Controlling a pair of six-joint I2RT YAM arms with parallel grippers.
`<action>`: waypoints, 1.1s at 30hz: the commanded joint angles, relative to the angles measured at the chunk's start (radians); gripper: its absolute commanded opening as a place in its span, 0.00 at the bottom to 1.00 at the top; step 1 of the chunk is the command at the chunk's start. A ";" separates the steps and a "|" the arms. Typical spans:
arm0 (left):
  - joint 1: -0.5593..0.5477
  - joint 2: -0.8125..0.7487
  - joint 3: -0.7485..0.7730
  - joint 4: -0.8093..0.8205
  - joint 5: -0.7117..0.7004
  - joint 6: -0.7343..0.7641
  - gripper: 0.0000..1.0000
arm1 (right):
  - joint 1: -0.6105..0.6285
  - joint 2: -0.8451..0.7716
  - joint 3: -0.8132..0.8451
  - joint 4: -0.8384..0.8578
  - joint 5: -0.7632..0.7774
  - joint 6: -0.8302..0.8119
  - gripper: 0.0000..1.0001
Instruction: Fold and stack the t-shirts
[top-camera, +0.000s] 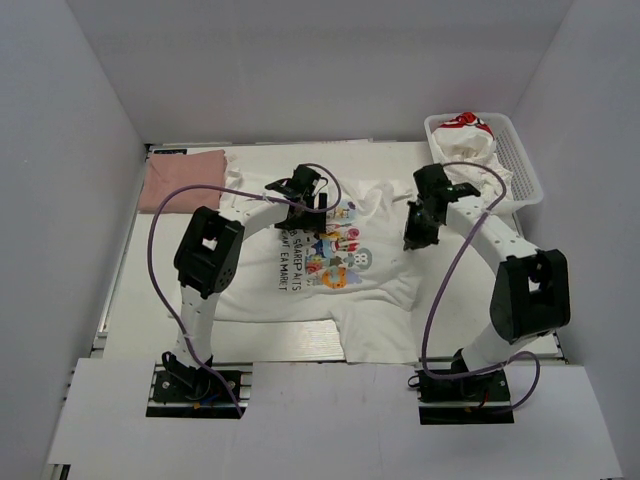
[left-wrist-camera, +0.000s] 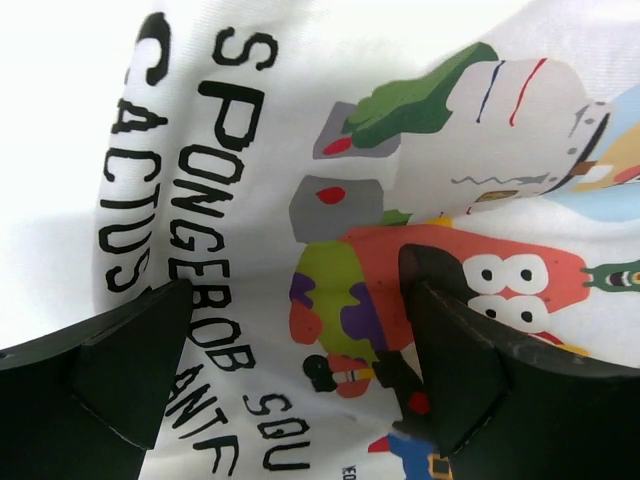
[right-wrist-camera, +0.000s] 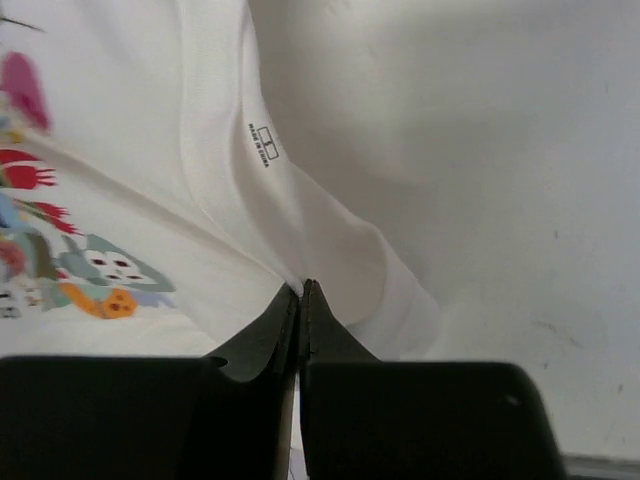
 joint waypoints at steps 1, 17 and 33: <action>0.013 -0.020 -0.046 -0.062 0.041 0.033 1.00 | -0.029 0.042 -0.096 -0.170 0.151 0.063 0.00; 0.033 -0.068 0.082 -0.074 -0.033 0.054 1.00 | -0.022 0.119 0.236 0.024 0.113 -0.040 0.77; 0.033 -0.017 0.153 -0.117 -0.106 0.074 1.00 | 0.001 0.442 0.326 0.053 -0.019 -0.044 0.77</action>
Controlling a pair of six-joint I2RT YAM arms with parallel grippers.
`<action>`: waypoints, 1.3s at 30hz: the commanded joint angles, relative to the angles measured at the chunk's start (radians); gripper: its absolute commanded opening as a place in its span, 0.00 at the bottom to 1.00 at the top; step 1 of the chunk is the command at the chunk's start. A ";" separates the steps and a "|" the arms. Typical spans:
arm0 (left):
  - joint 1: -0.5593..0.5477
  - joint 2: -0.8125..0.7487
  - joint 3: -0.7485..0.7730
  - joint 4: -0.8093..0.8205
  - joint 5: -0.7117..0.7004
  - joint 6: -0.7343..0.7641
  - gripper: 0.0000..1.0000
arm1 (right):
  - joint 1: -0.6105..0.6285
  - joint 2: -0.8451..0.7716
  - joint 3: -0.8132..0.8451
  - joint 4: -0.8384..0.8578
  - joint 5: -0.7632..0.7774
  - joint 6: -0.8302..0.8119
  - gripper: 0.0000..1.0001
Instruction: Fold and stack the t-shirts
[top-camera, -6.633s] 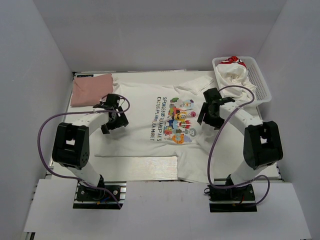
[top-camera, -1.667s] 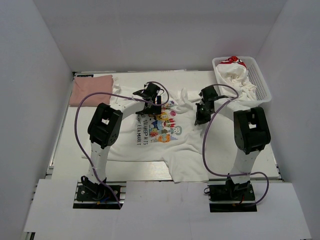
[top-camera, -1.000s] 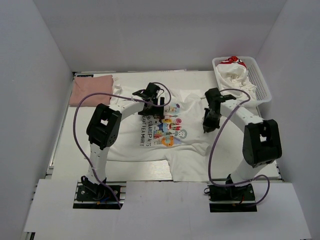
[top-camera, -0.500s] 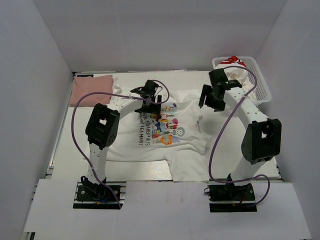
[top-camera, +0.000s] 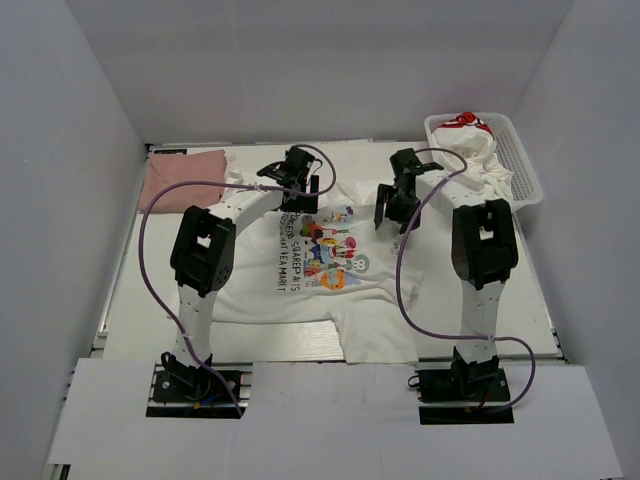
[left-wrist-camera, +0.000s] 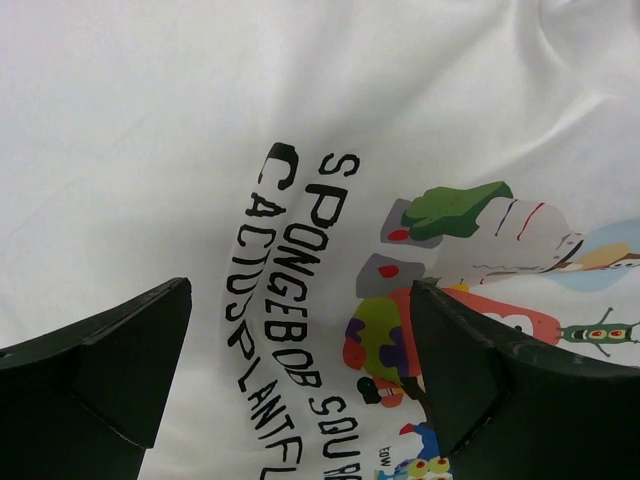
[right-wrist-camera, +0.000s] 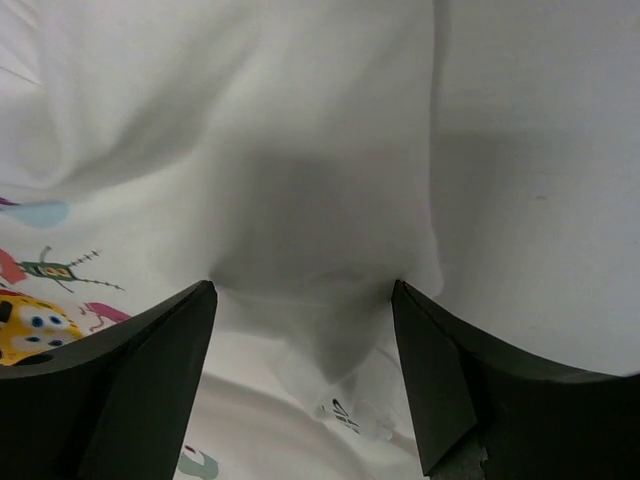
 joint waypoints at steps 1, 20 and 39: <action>0.009 0.003 0.000 -0.017 -0.012 0.012 1.00 | 0.000 -0.041 -0.055 0.022 -0.043 -0.007 0.77; 0.009 0.034 -0.028 -0.028 0.021 -0.037 1.00 | 0.014 -0.071 0.002 0.122 0.131 0.003 0.78; 0.009 0.016 -0.080 0.001 0.051 -0.038 1.00 | -0.095 -0.257 -0.372 0.254 0.149 -0.003 0.57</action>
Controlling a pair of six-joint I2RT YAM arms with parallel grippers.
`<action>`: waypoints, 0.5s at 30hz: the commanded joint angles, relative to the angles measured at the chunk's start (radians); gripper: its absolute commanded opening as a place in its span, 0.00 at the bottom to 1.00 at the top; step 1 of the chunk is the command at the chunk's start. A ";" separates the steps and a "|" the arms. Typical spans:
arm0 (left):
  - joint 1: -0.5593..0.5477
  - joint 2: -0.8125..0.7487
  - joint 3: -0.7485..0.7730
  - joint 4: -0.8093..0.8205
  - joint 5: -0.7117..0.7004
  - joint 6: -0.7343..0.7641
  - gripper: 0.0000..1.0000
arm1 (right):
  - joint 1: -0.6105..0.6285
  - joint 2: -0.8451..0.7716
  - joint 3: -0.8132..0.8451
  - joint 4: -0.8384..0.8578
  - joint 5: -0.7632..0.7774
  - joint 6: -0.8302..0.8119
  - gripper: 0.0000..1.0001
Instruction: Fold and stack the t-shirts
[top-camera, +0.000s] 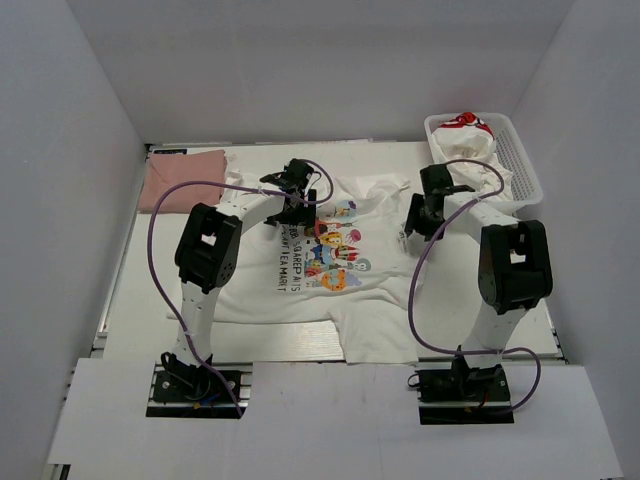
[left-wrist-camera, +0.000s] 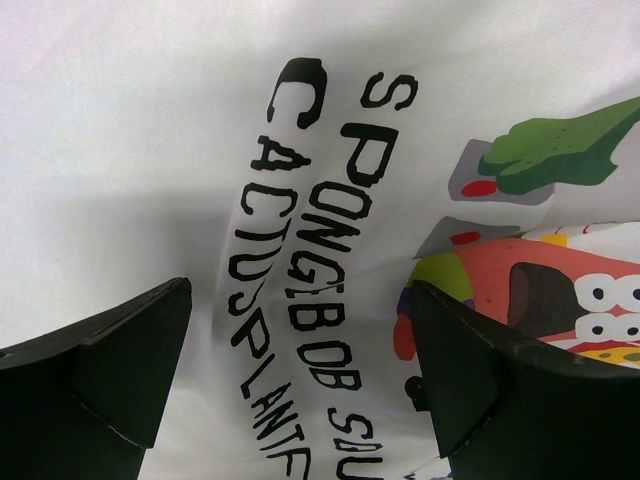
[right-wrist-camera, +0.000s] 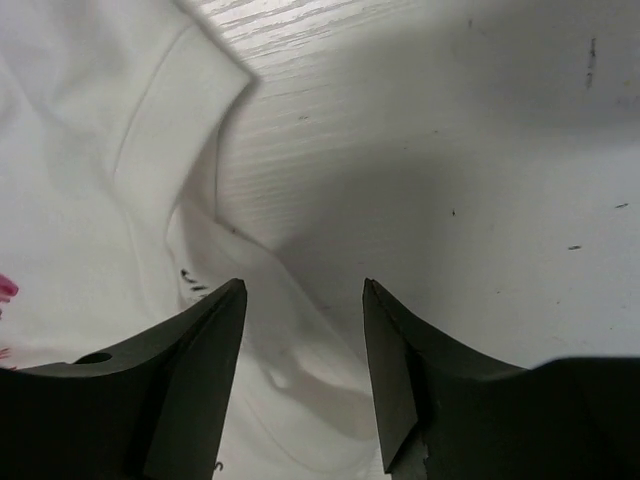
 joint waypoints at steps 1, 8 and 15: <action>0.003 -0.033 -0.019 0.012 0.022 -0.004 1.00 | 0.005 0.024 0.030 0.042 0.047 0.003 0.55; -0.006 -0.014 -0.019 0.012 0.022 -0.004 1.00 | 0.051 0.108 0.070 0.028 0.036 -0.056 0.54; -0.006 -0.005 -0.019 -0.007 0.022 -0.014 1.00 | 0.114 0.154 0.106 0.011 0.049 -0.047 0.54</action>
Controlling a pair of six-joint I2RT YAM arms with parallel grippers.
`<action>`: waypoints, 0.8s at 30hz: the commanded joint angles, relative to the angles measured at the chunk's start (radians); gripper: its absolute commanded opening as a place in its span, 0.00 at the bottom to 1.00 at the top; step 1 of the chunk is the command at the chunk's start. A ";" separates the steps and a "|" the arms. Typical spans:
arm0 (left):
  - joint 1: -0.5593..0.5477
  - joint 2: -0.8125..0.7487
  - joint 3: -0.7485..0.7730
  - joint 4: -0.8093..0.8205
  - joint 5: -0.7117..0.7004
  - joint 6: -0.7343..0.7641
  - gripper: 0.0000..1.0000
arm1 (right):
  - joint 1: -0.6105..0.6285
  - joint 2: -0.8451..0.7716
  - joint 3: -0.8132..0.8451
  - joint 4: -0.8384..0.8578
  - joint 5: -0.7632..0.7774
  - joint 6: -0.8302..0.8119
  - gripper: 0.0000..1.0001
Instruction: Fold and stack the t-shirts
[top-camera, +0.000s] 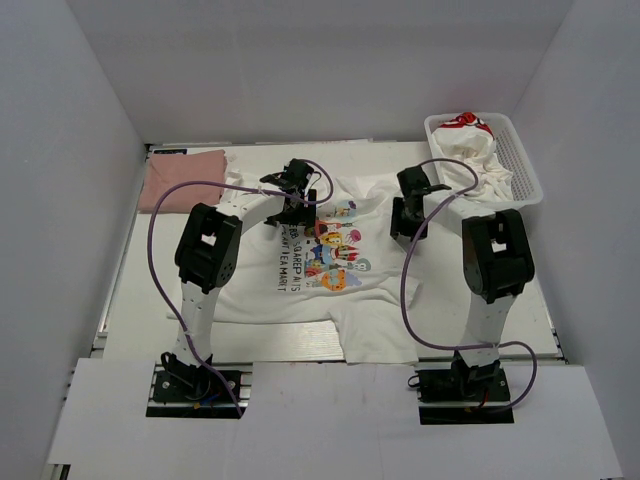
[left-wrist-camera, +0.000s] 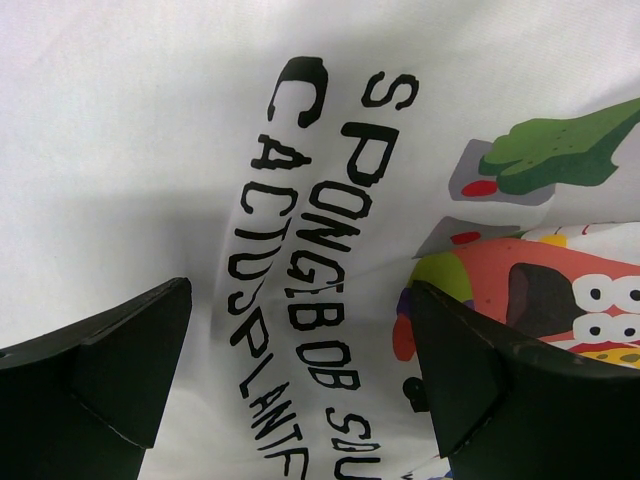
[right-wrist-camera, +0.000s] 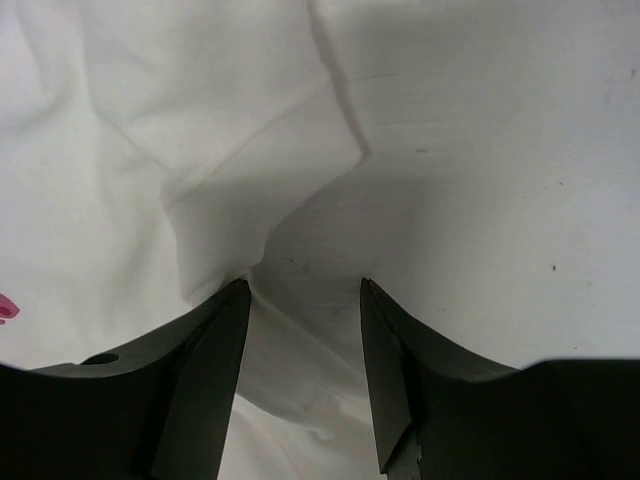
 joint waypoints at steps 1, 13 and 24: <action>-0.006 -0.005 -0.018 -0.009 0.019 -0.007 1.00 | 0.027 0.048 0.052 -0.026 0.011 0.006 0.54; -0.006 0.006 -0.009 -0.027 0.028 -0.007 1.00 | 0.044 0.091 0.162 -0.044 0.177 0.122 0.52; -0.006 0.006 -0.009 -0.027 0.028 -0.007 1.00 | 0.013 0.074 0.156 0.003 0.140 0.135 0.51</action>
